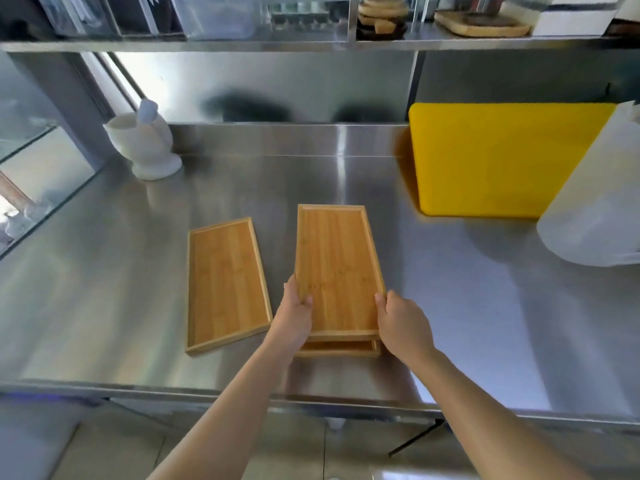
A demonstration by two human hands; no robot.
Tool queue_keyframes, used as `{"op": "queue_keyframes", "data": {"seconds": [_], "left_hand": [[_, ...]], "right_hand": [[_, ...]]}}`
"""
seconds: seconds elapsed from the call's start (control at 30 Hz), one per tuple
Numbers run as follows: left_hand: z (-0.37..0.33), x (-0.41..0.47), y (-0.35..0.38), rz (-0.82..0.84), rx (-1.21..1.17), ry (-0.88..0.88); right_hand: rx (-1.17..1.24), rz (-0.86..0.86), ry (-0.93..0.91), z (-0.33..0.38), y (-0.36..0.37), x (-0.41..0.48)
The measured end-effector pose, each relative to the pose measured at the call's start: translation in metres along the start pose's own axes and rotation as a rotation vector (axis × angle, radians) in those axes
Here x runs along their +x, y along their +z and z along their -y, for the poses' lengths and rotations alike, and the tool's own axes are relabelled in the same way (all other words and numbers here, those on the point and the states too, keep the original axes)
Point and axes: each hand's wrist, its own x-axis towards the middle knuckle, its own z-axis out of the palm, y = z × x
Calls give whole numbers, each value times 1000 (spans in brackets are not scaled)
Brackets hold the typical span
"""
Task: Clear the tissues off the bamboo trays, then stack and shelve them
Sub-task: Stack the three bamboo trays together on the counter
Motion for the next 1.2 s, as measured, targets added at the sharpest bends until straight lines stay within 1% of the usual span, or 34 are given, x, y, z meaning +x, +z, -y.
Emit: {"op": "queue_keyframes", "data": {"seconds": [0.1,0.2,0.33,0.47,0.53,0.57,0.63,0.7,0.77,0.87,0.93,1.07,1.2], "left_hand": [[16,5,-1,25,117,-91],[27,8,-1,32,62,-116],[32,8,-4,56,-4,-96],[33,5,-9,66,-68,9],[35,0,-15,87,-16,102],[37,-4,-18,113,37,149],[44,-12,-24,174,176,204],[53,-20,-27,219,329,228],[61,-24,-26,182,421,224],[67,-24,-24,79,431,237],[68,-25,-22,40,430,250],[70,-24,-21,9,438,256],[70,-23,-20,-4,426,254]], "right_hand": [[-39,6,-2,-2,12,-2],[-55,31,-14,-3,20,-6],[-143,43,-22,-1,22,-9],[-188,52,-29,2,17,-9],[-105,28,-62,2,13,-13],[-27,42,-79,1,11,-16],[141,172,-112,-3,9,-21],[203,324,-127,-5,9,-27],[155,382,-118,-8,13,-31],[87,374,-117,-11,19,-32],[76,368,-130,-13,20,-31],[33,360,-169,-16,22,-30],[42,364,-168,-15,23,-28]]}}
